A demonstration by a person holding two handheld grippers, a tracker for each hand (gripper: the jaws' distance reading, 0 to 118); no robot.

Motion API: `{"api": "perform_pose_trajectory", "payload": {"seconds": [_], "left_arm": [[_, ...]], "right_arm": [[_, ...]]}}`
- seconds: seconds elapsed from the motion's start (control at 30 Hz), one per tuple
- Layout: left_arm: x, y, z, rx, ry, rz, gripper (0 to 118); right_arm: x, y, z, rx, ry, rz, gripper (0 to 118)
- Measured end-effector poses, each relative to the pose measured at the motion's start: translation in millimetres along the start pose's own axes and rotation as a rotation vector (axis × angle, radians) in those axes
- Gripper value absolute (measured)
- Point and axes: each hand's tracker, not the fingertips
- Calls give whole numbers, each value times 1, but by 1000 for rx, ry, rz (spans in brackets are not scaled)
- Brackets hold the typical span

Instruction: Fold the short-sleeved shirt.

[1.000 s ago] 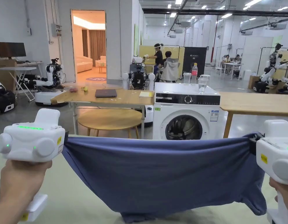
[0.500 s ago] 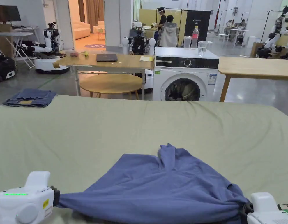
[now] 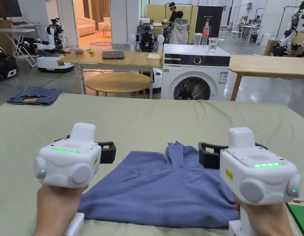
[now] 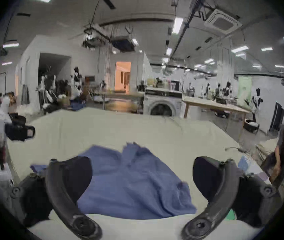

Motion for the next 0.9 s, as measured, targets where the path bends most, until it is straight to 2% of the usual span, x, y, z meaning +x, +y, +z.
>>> {"api": "perform_pose_trajectory", "payload": {"seconds": [0.03, 0.07, 0.1, 0.2, 0.37, 0.57, 0.6, 0.63, 0.67, 0.7, 0.87, 0.9], "left_arm": [[2, 1, 0, 8, -4, 2, 86], [3, 3, 0, 10, -4, -5, 52], [3, 1, 0, 1, 4, -33, 0], [-20, -5, 2, -20, -16, -36, 0], [-82, -38, -6, -159, 45, 15, 0], [-131, -93, -30, -317, 0, 93, 0], [-133, -102, -37, -355, -26, 102, 12], [-133, -109, -46, -401, -60, 108, 44], [-125, -116, -48, -439, -79, 108, 84], [-121, -122, -53, -427, -73, 94, 112], [-106, -140, -89, -499, -79, 100, 113], [-105, -142, -93, -508, -82, 100, 104]], "right_arm": [[-5, 3, -2, 7, -16, 3, 73], [-8, 6, -6, 11, -61, 24, 27], [-11, 7, -10, 10, -85, 42, 0], [-14, 11, -9, 11, -11, 18, 0], [-24, 2, -19, 8, 8, 50, 0], [-42, -19, -47, -61, 65, 59, 0], [-45, -23, -52, -73, 71, 65, 0], [-46, -25, -57, -82, 75, 69, 0], [-46, -28, -62, -93, 75, 72, 0], [-45, -30, -66, -102, 78, 73, 0], [-29, -40, -88, -149, 55, 83, 0], [-20, -41, -93, -159, 48, 82, 0]]}}
